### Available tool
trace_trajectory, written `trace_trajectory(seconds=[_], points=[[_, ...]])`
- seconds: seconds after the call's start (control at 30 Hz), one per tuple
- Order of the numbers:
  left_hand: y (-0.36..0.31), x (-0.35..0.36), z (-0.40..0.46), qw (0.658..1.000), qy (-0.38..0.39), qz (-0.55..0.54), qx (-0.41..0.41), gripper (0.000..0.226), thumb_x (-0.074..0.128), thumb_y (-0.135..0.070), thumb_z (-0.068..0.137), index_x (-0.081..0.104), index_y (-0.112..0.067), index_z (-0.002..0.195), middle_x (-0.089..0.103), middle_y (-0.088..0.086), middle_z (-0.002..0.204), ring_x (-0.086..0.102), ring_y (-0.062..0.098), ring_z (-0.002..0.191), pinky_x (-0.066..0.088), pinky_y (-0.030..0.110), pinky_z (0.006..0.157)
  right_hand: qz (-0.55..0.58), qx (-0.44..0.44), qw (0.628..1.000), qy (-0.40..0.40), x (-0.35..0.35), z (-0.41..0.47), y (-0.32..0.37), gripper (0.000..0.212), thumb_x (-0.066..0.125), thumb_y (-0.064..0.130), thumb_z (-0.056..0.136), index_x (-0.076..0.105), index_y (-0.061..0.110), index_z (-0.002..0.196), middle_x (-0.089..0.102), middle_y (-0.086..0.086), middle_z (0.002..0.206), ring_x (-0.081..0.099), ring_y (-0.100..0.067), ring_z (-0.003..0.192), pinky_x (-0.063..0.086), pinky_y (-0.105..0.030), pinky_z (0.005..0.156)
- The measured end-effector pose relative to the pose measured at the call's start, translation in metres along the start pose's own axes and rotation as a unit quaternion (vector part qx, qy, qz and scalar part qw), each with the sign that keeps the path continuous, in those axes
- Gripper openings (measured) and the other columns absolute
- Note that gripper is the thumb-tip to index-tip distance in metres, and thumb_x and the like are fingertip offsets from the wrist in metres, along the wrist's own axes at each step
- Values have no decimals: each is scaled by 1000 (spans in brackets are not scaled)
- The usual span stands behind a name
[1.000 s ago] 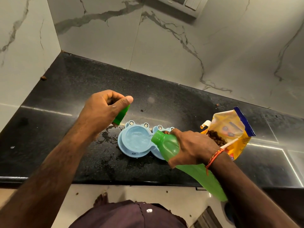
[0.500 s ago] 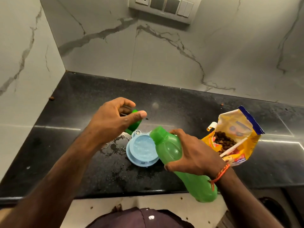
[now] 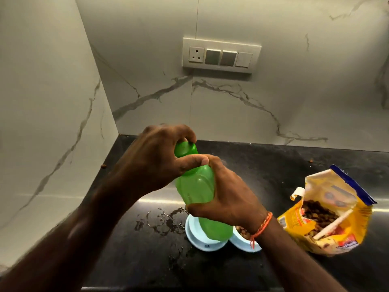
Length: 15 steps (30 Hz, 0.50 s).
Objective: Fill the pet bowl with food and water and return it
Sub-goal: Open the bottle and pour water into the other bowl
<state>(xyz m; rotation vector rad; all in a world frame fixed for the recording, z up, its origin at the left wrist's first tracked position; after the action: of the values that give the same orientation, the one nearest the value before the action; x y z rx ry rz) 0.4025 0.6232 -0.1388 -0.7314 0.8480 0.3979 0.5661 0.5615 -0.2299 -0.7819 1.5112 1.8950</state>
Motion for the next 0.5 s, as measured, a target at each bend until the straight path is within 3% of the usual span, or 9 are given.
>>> trace_trajectory(seconds=[0.13, 0.23, 0.3, 0.37, 0.43, 0.47, 0.5], points=[[-7, -21, 6, 997, -20, 65, 42, 48, 71, -64, 84, 71, -21, 105, 64, -5, 84, 55, 13, 69, 42, 26, 62, 31, -42, 999, 0, 3, 24, 15, 99, 86, 59, 57, 33, 45, 140, 64, 14, 115, 65, -13, 96, 57, -40, 81], [-6, -28, 5, 997, 22, 70, 35, 40, 77, -57, 83, 67, -28, 107, 56, -17, 81, 52, -2, 69, 38, 18, 61, 70, -54, 996, 17, 9, 36, 18, 100, 87, 56, 57, 33, 44, 140, 67, 8, 111, 67, -16, 94, 57, -43, 80], [-2, -29, 2, 995, 75, 53, 30, 29, 81, -46, 83, 65, -34, 104, 59, -19, 84, 58, -1, 75, 41, 17, 62, 98, -66, 992, 42, 15, 42, 19, 101, 87, 56, 58, 33, 43, 141, 66, 7, 111, 67, -17, 94, 58, -43, 79], [2, -24, -2, 987, 160, -12, 17, 24, 80, -21, 87, 66, -33, 102, 70, -13, 106, 66, 5, 102, 56, 27, 80, 123, -91, 987, 57, 19, 44, 21, 103, 88, 53, 60, 29, 49, 145, 66, 6, 117, 67, -16, 99, 58, -41, 81], [3, -21, -7, 971, 224, -86, -16, 37, 76, -9, 89, 66, -33, 115, 60, -15, 143, 48, 0, 139, 45, 18, 109, 141, -103, 982, 70, 21, 47, 22, 110, 91, 48, 63, 20, 59, 146, 63, 5, 128, 66, -16, 108, 59, -40, 87], [3, -24, -7, 972, 212, -97, -38, 40, 78, -20, 89, 63, -36, 123, 49, -20, 153, 39, -6, 144, 39, 12, 112, 145, -103, 981, 76, 22, 49, 21, 109, 91, 49, 63, 22, 58, 145, 63, 6, 128, 66, -15, 108, 60, -41, 87], [5, -29, -5, 978, 185, -80, -62, 48, 79, -43, 85, 60, -39, 129, 44, -23, 153, 40, -9, 140, 41, 11, 109, 145, -99, 981, 80, 23, 50, 21, 104, 91, 52, 62, 27, 54, 144, 63, 7, 126, 66, -14, 106, 60, -43, 85]])
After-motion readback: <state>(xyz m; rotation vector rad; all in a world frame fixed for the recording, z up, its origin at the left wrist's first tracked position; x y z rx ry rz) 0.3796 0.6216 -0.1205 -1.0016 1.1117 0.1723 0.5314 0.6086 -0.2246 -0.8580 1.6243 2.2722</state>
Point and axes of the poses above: each hand's wrist, its own z-axis towards the middle knuckle, its own x-axis out of the palm, y = z × x, the point moved 5 cm from there along z, towards the middle knuckle
